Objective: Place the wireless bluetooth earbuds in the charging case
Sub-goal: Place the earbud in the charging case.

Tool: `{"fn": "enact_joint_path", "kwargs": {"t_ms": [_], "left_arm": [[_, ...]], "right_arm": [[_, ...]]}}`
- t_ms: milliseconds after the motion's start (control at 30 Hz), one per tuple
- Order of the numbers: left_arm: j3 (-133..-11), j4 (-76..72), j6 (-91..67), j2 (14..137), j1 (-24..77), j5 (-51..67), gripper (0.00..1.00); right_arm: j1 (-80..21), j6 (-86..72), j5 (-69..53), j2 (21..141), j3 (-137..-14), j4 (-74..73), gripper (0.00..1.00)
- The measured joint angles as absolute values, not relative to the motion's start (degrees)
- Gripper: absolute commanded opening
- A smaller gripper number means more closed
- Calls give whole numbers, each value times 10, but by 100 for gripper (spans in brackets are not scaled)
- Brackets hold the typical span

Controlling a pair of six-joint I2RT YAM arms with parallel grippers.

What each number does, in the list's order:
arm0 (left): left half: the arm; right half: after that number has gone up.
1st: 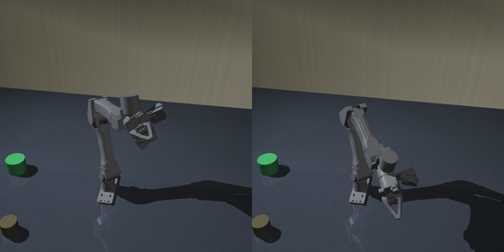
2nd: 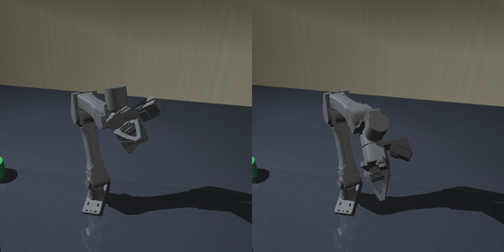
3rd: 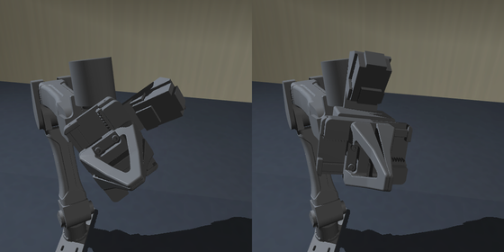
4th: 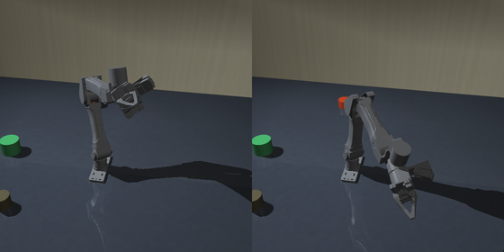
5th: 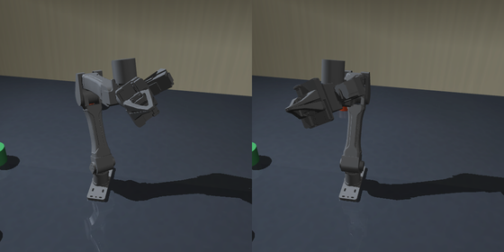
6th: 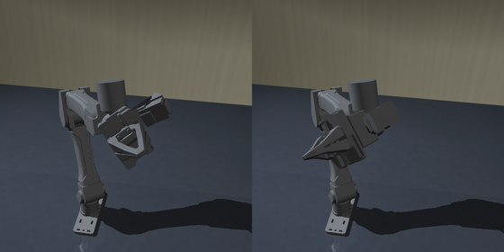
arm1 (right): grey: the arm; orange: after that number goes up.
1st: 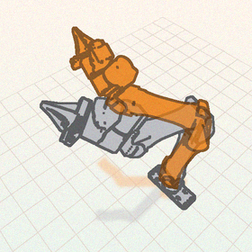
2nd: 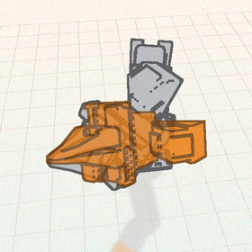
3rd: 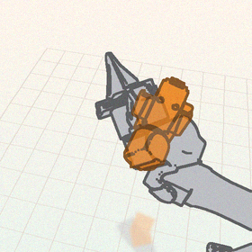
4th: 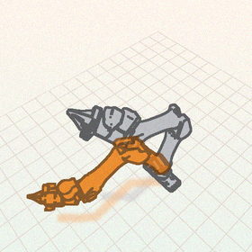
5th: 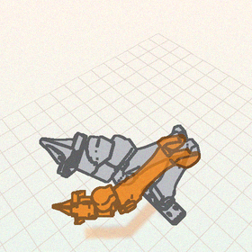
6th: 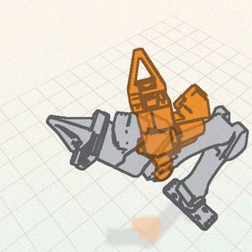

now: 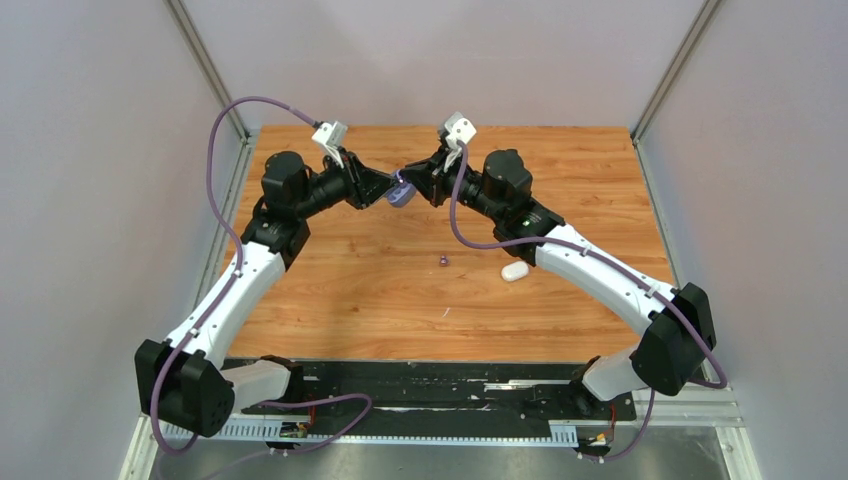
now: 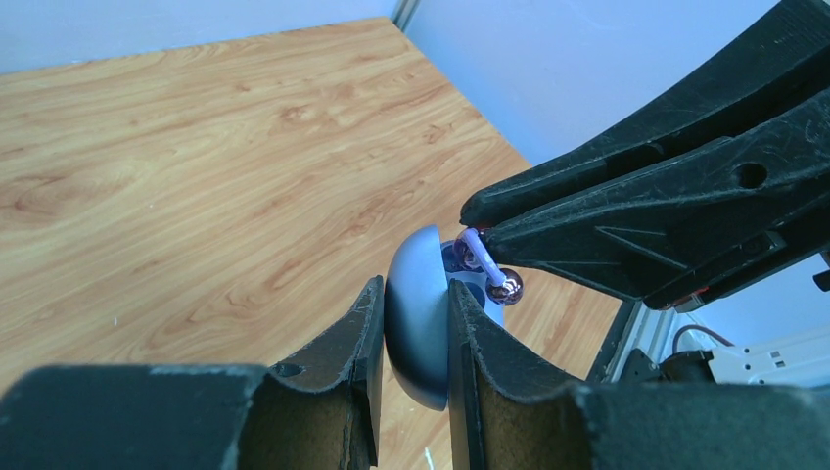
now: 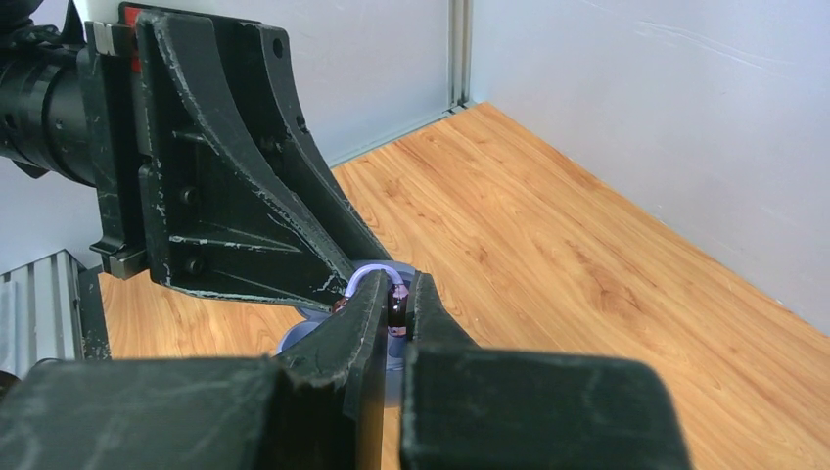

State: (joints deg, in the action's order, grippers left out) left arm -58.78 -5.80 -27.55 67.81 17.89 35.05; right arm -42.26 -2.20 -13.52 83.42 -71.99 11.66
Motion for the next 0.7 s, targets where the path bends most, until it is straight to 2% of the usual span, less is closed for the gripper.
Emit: {"fn": "enact_joint_path", "kwargs": {"t_ms": [700], "left_arm": [[-594,-57,-296,685,168,361,0]], "right_arm": [[-423,-7,-129,834,-701,136,0]]}}
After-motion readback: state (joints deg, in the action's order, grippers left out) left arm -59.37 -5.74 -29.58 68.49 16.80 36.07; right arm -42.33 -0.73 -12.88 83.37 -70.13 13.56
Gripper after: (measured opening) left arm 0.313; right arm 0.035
